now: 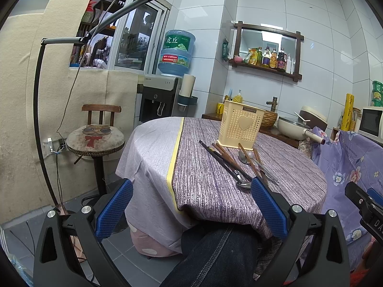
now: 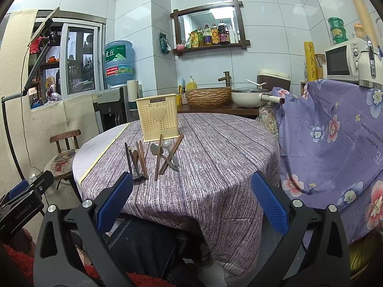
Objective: Organize utensils
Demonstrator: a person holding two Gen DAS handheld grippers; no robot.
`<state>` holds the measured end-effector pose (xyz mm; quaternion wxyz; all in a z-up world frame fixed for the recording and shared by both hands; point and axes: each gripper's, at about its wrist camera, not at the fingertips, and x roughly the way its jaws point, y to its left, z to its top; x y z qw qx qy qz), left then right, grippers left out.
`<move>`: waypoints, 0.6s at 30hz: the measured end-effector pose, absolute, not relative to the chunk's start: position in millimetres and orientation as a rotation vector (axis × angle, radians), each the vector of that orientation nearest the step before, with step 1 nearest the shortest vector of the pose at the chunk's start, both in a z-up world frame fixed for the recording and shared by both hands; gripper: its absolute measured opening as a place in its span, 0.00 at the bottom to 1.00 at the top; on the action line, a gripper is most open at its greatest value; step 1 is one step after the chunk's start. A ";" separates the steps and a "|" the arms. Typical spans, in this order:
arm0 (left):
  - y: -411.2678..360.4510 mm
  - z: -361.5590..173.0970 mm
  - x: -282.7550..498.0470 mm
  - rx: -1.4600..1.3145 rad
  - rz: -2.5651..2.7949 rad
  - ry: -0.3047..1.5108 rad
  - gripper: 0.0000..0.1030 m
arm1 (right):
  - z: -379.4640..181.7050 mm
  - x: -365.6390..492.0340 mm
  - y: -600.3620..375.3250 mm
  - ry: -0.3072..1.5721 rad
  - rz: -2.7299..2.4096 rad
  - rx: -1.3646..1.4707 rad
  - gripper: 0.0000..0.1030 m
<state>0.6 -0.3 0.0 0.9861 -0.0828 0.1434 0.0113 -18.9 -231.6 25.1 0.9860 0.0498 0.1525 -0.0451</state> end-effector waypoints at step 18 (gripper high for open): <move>-0.2 0.0 0.7 -0.167 0.023 0.290 0.95 | 24.1 -18.4 -232.0 0.308 -0.092 0.100 0.95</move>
